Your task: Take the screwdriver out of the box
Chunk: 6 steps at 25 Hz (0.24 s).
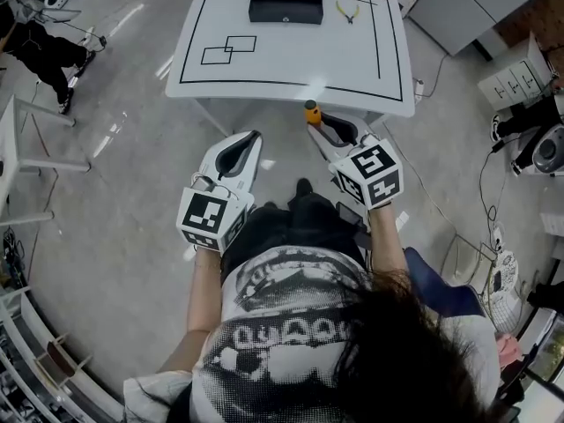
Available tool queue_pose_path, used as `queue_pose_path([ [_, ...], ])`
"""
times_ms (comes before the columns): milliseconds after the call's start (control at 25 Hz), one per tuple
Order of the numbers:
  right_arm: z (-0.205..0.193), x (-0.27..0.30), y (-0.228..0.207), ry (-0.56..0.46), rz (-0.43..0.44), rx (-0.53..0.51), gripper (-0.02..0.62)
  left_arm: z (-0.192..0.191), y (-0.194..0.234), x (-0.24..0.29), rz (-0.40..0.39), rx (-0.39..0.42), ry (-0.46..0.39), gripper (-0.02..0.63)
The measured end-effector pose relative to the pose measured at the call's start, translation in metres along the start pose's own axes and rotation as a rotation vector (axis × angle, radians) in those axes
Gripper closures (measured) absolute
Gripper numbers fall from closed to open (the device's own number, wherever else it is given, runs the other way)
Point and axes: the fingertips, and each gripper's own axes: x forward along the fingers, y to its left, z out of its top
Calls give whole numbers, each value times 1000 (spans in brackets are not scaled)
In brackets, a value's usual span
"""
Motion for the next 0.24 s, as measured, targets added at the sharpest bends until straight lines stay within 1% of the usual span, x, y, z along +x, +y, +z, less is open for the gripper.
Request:
queue_pose_path([
  [240,-1,3,13,-2,-8,-14,494,-5,3,-12,-8,6,-13,606],
])
